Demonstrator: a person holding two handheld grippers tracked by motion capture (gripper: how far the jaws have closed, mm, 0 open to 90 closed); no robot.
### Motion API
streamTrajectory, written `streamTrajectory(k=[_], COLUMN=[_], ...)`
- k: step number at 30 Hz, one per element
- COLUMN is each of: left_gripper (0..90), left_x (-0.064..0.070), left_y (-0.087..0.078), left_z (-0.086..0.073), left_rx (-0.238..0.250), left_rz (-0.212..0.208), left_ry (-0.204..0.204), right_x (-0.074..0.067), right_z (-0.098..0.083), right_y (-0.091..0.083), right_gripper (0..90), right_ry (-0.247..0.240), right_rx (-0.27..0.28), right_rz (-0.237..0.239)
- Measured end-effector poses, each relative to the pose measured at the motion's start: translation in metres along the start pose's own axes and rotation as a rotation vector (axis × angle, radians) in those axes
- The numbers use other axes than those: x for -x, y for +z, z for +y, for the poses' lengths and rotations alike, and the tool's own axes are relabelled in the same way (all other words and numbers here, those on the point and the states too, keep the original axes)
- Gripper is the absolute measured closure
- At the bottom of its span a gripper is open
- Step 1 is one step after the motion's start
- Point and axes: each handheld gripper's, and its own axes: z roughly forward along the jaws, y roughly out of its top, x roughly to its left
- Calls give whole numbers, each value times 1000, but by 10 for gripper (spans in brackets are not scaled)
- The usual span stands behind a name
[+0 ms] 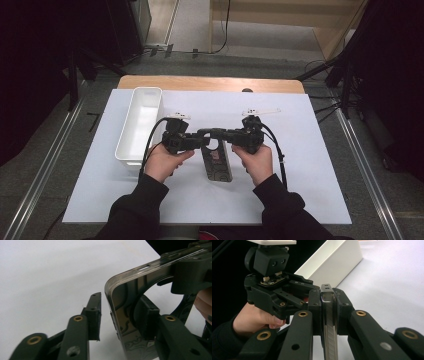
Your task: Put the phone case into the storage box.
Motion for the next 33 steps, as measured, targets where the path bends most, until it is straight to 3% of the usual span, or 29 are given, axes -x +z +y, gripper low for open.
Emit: streamTrajectory(k=[5,18,33], left_gripper=[643,681,694], left_x=[0,2,2], left_y=[-1,-4,-7], left_z=[1,2,4], left_rx=[-6,16,10], left_rz=[-1,12,1], left_ry=[-15,25,1], right_x=[-1,-3,-4], right_z=[-1,-1,-1], right_y=[1,1,1], right_gripper=[769,769,772], right_ry=[-5,-13,-15], right_rx=[1,11,17], right_rz=[-1,2,11])
